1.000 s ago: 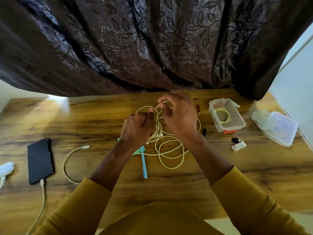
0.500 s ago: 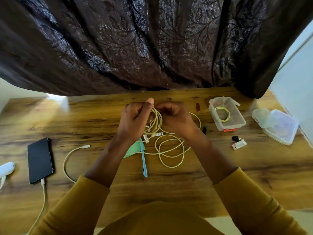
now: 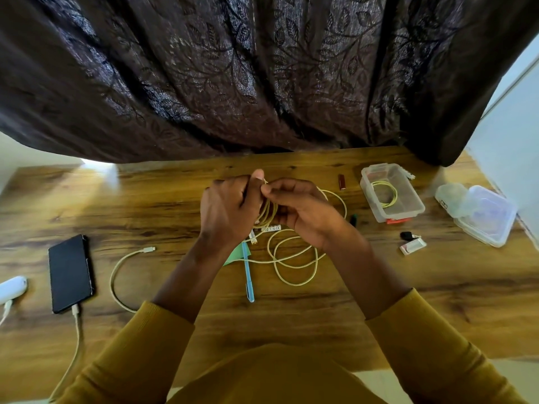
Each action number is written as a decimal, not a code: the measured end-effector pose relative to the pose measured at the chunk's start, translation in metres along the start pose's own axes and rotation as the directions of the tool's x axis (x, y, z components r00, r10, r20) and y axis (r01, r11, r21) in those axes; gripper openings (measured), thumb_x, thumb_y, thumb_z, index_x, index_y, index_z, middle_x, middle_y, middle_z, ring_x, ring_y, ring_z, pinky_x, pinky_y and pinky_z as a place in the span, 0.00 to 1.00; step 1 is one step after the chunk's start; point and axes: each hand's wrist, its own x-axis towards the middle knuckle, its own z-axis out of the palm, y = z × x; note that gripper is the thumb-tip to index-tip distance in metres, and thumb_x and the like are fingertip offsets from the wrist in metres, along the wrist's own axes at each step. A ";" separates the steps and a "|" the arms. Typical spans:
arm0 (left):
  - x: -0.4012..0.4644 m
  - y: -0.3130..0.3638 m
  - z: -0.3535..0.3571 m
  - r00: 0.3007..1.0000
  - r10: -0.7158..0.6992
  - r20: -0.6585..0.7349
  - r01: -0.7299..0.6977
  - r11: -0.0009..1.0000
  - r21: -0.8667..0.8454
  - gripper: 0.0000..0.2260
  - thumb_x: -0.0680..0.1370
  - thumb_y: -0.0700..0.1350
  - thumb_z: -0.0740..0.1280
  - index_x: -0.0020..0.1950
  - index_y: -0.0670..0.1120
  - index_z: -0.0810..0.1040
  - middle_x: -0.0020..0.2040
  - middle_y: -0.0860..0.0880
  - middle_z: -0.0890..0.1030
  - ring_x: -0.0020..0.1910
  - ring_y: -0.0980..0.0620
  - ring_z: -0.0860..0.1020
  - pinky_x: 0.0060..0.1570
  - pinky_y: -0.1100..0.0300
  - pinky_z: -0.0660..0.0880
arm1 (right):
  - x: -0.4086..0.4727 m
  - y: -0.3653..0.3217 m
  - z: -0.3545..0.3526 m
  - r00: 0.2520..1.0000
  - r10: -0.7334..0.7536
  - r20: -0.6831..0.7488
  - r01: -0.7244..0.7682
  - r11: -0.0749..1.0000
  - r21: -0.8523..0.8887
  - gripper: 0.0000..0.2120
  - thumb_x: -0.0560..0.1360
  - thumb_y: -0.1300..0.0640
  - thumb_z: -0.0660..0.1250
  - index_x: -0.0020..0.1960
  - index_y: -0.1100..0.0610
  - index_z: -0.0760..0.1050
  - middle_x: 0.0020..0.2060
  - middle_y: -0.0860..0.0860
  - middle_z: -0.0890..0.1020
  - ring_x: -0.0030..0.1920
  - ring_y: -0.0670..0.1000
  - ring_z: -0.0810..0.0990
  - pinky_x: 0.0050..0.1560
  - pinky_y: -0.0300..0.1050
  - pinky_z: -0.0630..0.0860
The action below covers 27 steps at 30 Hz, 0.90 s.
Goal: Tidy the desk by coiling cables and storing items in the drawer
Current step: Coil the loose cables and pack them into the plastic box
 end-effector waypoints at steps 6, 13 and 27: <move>-0.004 -0.007 0.006 0.998 -0.065 -0.014 0.063 0.992 -0.112 0.25 0.88 0.52 0.54 0.30 0.53 0.63 0.22 0.56 0.64 0.19 0.55 0.65 0.26 0.61 0.55 | 0.002 -0.003 0.003 0.998 -0.060 -0.006 0.060 0.998 -0.023 0.16 0.80 0.67 0.69 0.66 0.57 0.78 0.45 0.58 0.86 0.46 0.57 0.85 0.49 0.54 0.82; -0.001 -0.013 0.007 0.991 -0.134 -0.018 0.131 0.986 -0.106 0.26 0.87 0.52 0.55 0.28 0.49 0.64 0.22 0.54 0.65 0.19 0.55 0.63 0.24 0.60 0.55 | 0.003 -0.004 0.005 0.999 -0.034 -0.039 0.027 0.985 -0.168 0.08 0.80 0.67 0.69 0.54 0.56 0.82 0.43 0.53 0.87 0.47 0.56 0.85 0.55 0.58 0.81; 0.000 -0.011 0.007 0.945 -0.294 0.141 0.324 0.888 -0.326 0.24 0.86 0.54 0.58 0.34 0.42 0.72 0.28 0.44 0.76 0.26 0.53 0.71 0.29 0.52 0.65 | 0.009 0.001 0.008 0.992 -0.040 -0.123 0.020 0.987 -0.161 0.12 0.80 0.69 0.68 0.61 0.59 0.80 0.43 0.57 0.87 0.42 0.51 0.86 0.44 0.44 0.82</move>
